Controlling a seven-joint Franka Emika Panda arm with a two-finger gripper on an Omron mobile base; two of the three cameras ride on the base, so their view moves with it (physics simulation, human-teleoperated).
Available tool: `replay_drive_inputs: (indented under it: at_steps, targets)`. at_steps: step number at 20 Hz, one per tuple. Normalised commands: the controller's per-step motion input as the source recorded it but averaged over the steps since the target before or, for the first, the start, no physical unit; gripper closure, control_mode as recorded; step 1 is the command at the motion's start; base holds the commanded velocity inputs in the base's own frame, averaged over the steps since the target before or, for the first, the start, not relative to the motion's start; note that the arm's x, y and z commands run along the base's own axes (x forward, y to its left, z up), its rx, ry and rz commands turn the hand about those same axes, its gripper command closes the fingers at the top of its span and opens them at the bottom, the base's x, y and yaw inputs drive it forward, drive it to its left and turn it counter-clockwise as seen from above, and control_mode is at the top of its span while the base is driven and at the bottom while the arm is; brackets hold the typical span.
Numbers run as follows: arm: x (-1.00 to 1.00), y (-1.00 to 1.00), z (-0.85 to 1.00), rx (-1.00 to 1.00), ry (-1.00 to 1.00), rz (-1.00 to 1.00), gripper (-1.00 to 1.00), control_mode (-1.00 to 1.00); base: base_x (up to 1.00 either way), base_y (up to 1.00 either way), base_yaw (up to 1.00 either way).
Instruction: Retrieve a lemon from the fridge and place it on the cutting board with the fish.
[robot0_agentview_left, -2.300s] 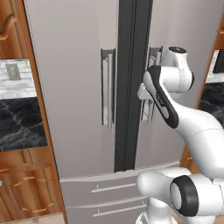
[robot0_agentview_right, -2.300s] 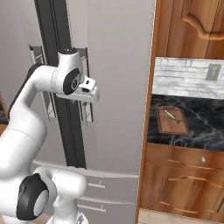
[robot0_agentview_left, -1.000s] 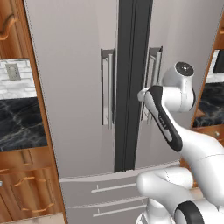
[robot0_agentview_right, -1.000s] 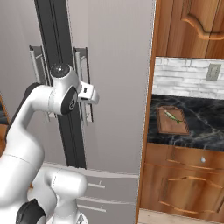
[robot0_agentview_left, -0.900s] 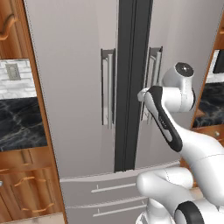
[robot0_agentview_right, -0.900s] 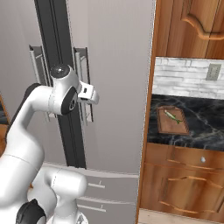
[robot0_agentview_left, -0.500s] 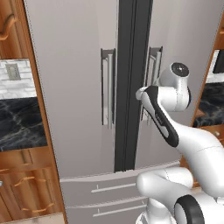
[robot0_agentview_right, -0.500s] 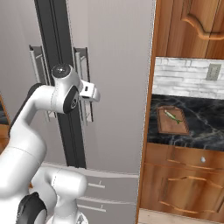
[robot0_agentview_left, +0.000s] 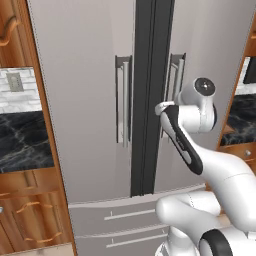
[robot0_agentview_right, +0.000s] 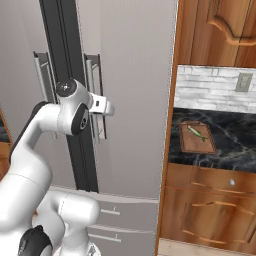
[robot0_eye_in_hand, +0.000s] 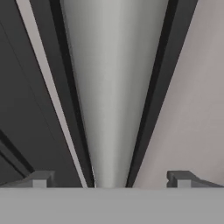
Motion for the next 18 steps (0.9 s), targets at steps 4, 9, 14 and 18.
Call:
replay_drive_inputs:
  at_steps: [4,9,14,18]
  targets:
    - [0.32,0.0,-0.02,0.0,-0.11,0.0,-1.0,-1.0,0.0,0.0,0.0]
    - [0.43,0.0,0.0,0.0,-0.05,0.01,1.0,-1.0,0.0,0.0,0.0]
    - [0.3,0.0,0.0,0.0,-0.07,0.01,1.0,-1.0,0.0,0.0,0.0]
    - [0.13,0.0,0.0,0.0,-0.03,0.02,1.0,-1.0,0.0,0.0,0.0]
